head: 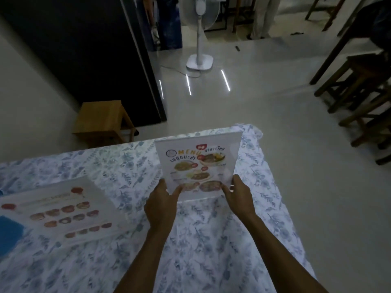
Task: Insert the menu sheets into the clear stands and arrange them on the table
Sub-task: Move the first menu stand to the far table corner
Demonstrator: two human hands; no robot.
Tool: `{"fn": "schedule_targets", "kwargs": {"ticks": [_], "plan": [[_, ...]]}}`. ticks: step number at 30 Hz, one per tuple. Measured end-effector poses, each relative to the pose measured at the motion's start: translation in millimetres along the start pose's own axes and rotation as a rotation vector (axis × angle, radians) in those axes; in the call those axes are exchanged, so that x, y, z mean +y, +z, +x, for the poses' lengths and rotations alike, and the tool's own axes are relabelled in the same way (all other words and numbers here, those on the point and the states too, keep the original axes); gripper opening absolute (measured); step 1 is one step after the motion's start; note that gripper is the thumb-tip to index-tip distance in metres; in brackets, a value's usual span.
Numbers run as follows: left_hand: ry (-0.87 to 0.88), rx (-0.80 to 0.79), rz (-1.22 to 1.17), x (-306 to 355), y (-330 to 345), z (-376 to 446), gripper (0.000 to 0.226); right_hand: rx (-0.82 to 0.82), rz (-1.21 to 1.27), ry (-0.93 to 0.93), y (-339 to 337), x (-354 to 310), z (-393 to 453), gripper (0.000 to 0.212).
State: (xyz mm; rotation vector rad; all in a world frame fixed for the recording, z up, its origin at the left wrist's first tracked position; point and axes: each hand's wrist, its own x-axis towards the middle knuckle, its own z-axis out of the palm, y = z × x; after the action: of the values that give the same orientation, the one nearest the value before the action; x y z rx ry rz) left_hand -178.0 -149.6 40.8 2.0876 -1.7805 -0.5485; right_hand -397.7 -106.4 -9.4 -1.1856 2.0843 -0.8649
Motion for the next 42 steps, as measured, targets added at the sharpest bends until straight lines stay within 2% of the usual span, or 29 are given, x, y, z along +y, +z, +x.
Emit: {"fn": "schedule_targets", "kwargs": {"ticks": [8, 15, 22, 31, 37, 42], "plan": [[0.2, 0.0, 0.036, 87.3, 44.0, 51.9, 0.056, 0.102, -0.051, 0.031, -71.0, 13.5, 73.3, 0.033], [0.348, 0.063, 0.115, 136.4, 69.4, 122.9, 0.067, 0.106, -0.102, 0.047, -106.2, 4.2, 151.3, 0.035], [0.323, 0.057, 0.06, 163.2, 84.3, 164.6, 0.066, 0.1, -0.092, 0.021, -110.7, -5.6, 215.4, 0.038], [0.329, -0.014, 0.144, 168.2, 98.0, 192.2, 0.063, 0.049, -0.166, 0.028, -100.5, 3.2, 253.0, 0.045], [0.308, -0.054, 0.121, 164.9, 108.4, 200.3, 0.052, 0.067, -0.226, 0.024, -89.9, 14.6, 259.7, 0.032], [0.293, -0.07, 0.095, 162.0, 111.6, 198.3, 0.049, 0.087, -0.219, -0.007, -87.2, 17.0, 258.4, 0.03]]}}
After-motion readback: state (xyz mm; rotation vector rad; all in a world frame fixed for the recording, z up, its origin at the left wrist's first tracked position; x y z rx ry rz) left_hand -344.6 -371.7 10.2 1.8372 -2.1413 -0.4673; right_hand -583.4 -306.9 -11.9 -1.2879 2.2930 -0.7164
